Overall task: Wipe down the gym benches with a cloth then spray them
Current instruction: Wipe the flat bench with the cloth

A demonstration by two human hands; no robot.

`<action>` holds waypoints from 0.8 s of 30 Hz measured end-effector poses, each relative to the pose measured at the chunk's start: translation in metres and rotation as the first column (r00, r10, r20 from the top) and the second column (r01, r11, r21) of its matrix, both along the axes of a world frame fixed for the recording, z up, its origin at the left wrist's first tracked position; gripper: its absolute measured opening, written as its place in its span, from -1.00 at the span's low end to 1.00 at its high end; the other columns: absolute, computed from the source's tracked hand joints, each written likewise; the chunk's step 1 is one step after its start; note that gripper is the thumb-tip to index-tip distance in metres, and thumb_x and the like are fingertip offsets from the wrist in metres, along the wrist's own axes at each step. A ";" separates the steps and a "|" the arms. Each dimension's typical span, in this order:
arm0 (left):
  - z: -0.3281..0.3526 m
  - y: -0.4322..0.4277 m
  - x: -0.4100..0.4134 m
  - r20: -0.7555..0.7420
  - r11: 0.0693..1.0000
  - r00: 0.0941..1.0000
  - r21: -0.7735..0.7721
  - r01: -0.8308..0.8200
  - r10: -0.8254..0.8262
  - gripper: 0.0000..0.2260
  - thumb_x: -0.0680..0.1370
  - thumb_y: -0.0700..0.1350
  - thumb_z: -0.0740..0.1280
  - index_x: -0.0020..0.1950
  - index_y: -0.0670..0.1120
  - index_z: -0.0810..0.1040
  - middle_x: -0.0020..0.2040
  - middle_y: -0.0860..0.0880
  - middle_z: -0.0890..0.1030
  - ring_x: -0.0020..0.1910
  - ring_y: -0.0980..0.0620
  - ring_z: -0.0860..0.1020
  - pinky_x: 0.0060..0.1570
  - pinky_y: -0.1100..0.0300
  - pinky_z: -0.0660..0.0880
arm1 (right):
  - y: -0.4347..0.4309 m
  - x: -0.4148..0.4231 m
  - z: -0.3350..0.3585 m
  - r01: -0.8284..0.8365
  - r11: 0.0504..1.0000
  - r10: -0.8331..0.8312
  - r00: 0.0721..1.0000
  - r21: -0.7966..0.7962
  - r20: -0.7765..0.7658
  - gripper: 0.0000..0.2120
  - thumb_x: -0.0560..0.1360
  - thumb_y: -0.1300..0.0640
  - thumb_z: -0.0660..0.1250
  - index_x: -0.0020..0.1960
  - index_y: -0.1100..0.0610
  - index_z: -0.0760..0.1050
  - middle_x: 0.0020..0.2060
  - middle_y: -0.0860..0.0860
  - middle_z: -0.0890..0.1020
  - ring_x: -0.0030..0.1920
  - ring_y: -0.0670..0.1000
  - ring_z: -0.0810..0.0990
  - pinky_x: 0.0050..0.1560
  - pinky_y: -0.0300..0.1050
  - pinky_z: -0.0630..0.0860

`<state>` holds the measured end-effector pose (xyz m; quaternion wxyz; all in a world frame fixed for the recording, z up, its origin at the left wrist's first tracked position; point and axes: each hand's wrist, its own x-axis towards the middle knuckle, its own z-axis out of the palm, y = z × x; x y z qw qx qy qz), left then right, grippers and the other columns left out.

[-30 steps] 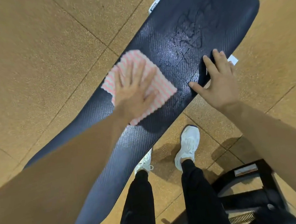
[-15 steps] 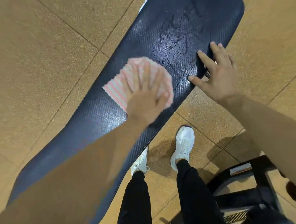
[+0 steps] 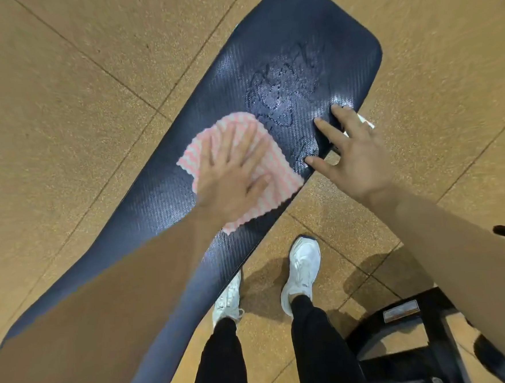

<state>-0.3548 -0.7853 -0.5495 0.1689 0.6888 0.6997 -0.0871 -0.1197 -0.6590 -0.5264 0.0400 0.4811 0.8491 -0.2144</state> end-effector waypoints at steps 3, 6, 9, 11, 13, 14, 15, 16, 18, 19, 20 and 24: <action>0.000 0.046 -0.022 -0.053 0.978 0.978 -0.042 -0.204 0.202 -0.38 0.65 0.34 -0.19 0.65 0.18 -0.29 0.67 0.05 -0.27 0.65 -0.19 -0.25 0.53 -0.39 -0.22 | 0.002 0.000 0.000 -0.016 1.000 0.016 0.999 0.000 0.036 -0.30 0.54 -0.32 0.29 0.59 -0.06 0.27 0.62 0.02 0.16 0.63 0.05 0.07 0.58 0.23 0.07; 0.000 0.072 -0.037 0.000 0.948 0.949 -0.059 -0.313 0.314 -0.39 0.65 0.34 -0.16 0.63 0.22 -0.30 0.67 0.09 -0.29 0.64 -0.20 -0.28 0.50 -0.46 -0.20 | 0.007 0.000 0.001 -0.019 1.000 0.020 0.996 -0.016 0.084 -0.26 0.52 -0.38 0.26 0.60 -0.11 0.20 0.64 -0.02 0.10 0.64 0.01 -0.01 0.60 0.23 0.01; 0.002 0.086 -0.032 0.006 0.904 0.906 -0.068 -0.421 0.423 -0.40 0.64 0.34 -0.17 0.63 0.25 -0.30 0.66 0.10 -0.30 0.62 -0.28 -0.29 0.46 -0.49 -0.24 | 0.009 -0.001 0.002 -0.013 0.999 0.017 0.997 -0.050 0.081 -0.23 0.52 -0.38 0.26 0.62 -0.12 0.16 0.65 -0.04 0.05 0.65 0.01 -0.07 0.60 0.24 -0.03; 0.003 0.089 -0.021 -0.029 0.878 0.880 -0.056 -0.476 0.475 -0.41 0.64 0.31 -0.17 0.64 0.23 -0.28 0.67 0.06 -0.29 0.62 -0.32 -0.27 0.46 -0.51 -0.22 | 0.011 -0.003 0.003 -0.002 0.995 0.008 0.998 -0.098 0.070 -0.22 0.51 -0.35 0.29 0.63 -0.12 0.14 0.65 -0.05 0.01 0.65 0.00 -0.11 0.61 0.23 -0.06; 0.003 0.089 -0.011 -0.047 0.874 0.875 -0.049 -0.483 0.481 -0.40 0.64 0.28 -0.16 0.64 0.21 -0.27 0.68 0.00 -0.27 0.62 -0.34 -0.25 0.47 -0.51 -0.17 | 0.016 -0.001 0.005 -0.020 0.992 0.028 0.998 -0.128 0.061 -0.21 0.50 -0.33 0.33 0.62 -0.13 0.15 0.65 -0.06 0.01 0.65 -0.01 -0.11 0.61 0.23 -0.07; 0.003 0.087 -0.006 -0.053 0.885 0.887 -0.057 -0.461 0.459 -0.40 0.64 0.29 -0.16 0.64 0.20 -0.28 0.68 -0.02 -0.26 0.62 -0.35 -0.24 0.48 -0.49 -0.16 | 0.021 0.002 0.007 -0.046 0.991 0.053 0.997 -0.128 0.056 -0.21 0.49 -0.33 0.35 0.62 -0.13 0.17 0.65 -0.05 0.03 0.65 -0.01 -0.09 0.61 0.23 -0.08; 0.003 0.084 0.001 -0.058 0.903 0.905 -0.069 -0.425 0.421 -0.39 0.63 0.31 -0.16 0.64 0.20 -0.28 0.68 -0.04 -0.27 0.61 -0.36 -0.25 0.49 -0.48 -0.17 | 0.025 0.005 0.008 -0.079 0.989 0.086 0.995 -0.121 0.054 -0.22 0.49 -0.32 0.36 0.61 -0.12 0.19 0.65 -0.04 0.06 0.65 0.00 -0.07 0.60 0.24 -0.08; 0.003 0.078 0.009 -0.061 0.923 0.926 -0.077 -0.376 0.372 -0.37 0.63 0.32 -0.16 0.64 0.19 -0.29 0.68 -0.05 -0.26 0.61 -0.36 -0.25 0.50 -0.47 -0.17 | 0.030 0.009 0.010 -0.113 0.987 0.120 0.991 -0.114 0.056 -0.22 0.49 -0.31 0.37 0.61 -0.11 0.21 0.65 -0.04 0.08 0.65 0.01 -0.04 0.60 0.24 -0.08; 0.004 0.065 0.030 -0.040 0.957 0.960 -0.073 -0.280 0.277 -0.36 0.63 0.34 -0.14 0.65 0.18 -0.26 0.68 -0.08 -0.25 0.62 -0.35 -0.25 0.51 -0.44 -0.18 | 0.038 0.015 0.012 -0.148 0.983 0.156 0.985 -0.110 0.067 -0.23 0.50 -0.29 0.37 0.61 -0.10 0.21 0.65 -0.03 0.07 0.65 0.02 -0.03 0.59 0.23 -0.09; 0.005 0.057 0.043 -0.011 0.966 0.968 -0.066 -0.249 0.249 -0.35 0.63 0.34 -0.11 0.66 0.18 -0.25 0.68 -0.08 -0.25 0.62 -0.33 -0.26 0.51 -0.43 -0.20 | 0.040 0.016 0.013 -0.146 0.983 0.155 0.985 -0.111 0.071 -0.24 0.51 -0.29 0.36 0.61 -0.10 0.20 0.65 -0.02 0.05 0.65 0.02 -0.04 0.59 0.22 -0.11; 0.005 0.050 0.056 0.024 0.970 0.972 -0.068 -0.233 0.235 -0.35 0.64 0.34 -0.09 0.66 0.19 -0.23 0.68 -0.08 -0.26 0.62 -0.31 -0.28 0.52 -0.42 -0.23 | 0.043 0.016 0.013 -0.132 0.985 0.140 0.987 -0.111 0.073 -0.24 0.52 -0.28 0.35 0.62 -0.09 0.19 0.66 0.00 0.02 0.65 0.03 -0.05 0.59 0.21 -0.12; 0.007 0.026 0.099 0.071 0.981 0.987 -0.141 -0.133 0.144 -0.30 0.63 0.35 -0.02 0.66 0.16 -0.27 0.65 -0.08 -0.36 0.59 -0.28 -0.38 0.51 -0.36 -0.33 | 0.058 0.017 0.014 -0.029 0.990 0.040 0.996 -0.136 0.074 -0.19 0.53 -0.23 0.37 0.65 -0.05 0.09 0.66 -0.01 -0.06 0.65 0.01 -0.12 0.62 0.17 -0.13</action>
